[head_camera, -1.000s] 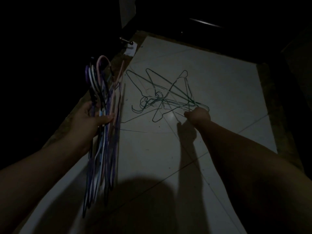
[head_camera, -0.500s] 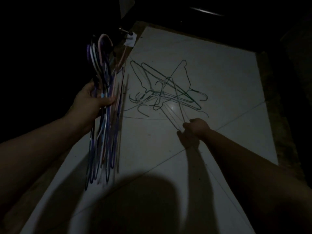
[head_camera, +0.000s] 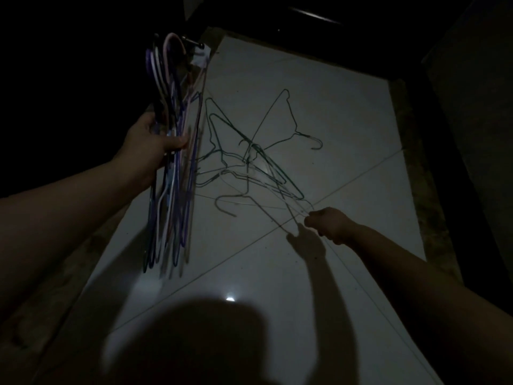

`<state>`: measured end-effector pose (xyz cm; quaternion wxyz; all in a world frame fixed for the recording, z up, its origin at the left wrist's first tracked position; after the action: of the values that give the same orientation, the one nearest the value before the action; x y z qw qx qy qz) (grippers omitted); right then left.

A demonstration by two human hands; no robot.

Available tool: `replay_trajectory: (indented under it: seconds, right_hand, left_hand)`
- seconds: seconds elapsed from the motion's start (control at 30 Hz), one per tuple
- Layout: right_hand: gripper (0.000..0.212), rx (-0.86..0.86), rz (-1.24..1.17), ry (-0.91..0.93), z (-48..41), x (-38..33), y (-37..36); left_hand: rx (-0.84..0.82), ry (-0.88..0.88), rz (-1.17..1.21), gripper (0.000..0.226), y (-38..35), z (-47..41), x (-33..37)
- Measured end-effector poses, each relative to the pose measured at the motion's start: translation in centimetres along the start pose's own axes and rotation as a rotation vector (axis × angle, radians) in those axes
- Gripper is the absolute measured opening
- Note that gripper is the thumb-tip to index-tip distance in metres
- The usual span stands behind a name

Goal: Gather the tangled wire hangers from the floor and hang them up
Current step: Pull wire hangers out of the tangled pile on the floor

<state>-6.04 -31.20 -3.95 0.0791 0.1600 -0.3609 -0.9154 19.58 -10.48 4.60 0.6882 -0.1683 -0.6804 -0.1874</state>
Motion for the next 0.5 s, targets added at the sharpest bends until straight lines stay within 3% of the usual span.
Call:
replay_trajectory:
  seconds: [0.37, 0.5]
  right_hand:
    - [0.046, -0.054, -0.097, -0.038, 3.5, 2.7, -0.8]
    - [0.051, 0.077, -0.264, 0.02, 3.6, 3.7, -0.4]
  left_hand:
    - [-0.009, -0.033, -0.041, 0.075, -1.0, 0.2, 1.2]
    - [-0.011, -0.04, -0.045, 0.071, -1.0, 0.2, 1.0]
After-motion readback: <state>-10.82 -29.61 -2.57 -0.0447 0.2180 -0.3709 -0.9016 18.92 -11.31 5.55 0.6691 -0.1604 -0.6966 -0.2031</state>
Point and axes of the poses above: each hand's wrist, its own z-axis away from the middle knuckle, its own y-axis out of the back of the hand, x = y × z, the point moved 5 cm from there along -z, towards the middle knuckle, and after that the axes turned 12 degrees about -y, right-handed, at the moved point
